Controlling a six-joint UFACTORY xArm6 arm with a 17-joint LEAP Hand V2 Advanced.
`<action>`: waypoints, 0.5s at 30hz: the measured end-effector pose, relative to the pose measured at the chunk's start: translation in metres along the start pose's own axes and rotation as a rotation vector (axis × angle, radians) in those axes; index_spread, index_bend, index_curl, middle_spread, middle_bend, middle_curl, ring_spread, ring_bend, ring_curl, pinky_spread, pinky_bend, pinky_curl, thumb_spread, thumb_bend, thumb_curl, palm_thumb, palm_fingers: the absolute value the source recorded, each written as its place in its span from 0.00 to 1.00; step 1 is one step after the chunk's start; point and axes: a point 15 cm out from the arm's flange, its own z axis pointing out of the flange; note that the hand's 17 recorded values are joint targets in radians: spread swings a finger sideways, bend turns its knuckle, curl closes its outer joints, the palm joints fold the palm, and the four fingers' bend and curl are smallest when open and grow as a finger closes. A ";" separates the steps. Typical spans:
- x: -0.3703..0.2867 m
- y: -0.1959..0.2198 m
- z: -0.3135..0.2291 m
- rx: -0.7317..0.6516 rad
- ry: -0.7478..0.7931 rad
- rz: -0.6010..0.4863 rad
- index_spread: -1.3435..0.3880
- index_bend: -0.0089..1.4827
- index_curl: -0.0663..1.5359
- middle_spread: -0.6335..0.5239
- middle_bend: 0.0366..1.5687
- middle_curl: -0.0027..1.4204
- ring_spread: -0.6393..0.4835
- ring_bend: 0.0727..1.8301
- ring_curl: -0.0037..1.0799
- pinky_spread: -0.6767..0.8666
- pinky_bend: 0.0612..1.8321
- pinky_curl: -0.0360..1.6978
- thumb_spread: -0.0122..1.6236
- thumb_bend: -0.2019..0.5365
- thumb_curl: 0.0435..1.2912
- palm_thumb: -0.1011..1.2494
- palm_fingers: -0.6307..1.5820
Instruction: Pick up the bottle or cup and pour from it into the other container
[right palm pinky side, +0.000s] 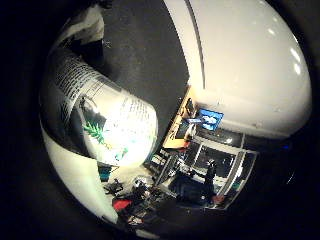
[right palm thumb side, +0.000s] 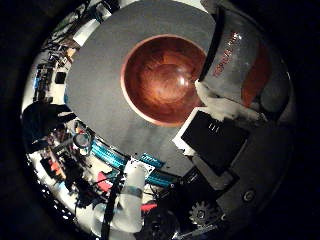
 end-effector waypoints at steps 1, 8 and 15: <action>0.000 0.000 0.000 0.000 -0.001 0.001 0.65 0.78 0.57 0.44 0.88 0.56 0.35 0.70 0.81 0.28 0.66 0.59 0.18 0.24 0.72 0.79 0.79; -0.001 -0.002 0.003 -0.006 -0.002 0.010 0.65 0.78 0.57 0.44 0.88 0.56 0.35 0.70 0.81 0.28 0.66 0.59 0.19 0.24 0.72 0.79 0.79; -0.002 -0.003 0.005 -0.011 -0.003 0.009 0.65 0.78 0.57 0.44 0.88 0.56 0.35 0.70 0.81 0.28 0.66 0.59 0.19 0.24 0.72 0.79 0.79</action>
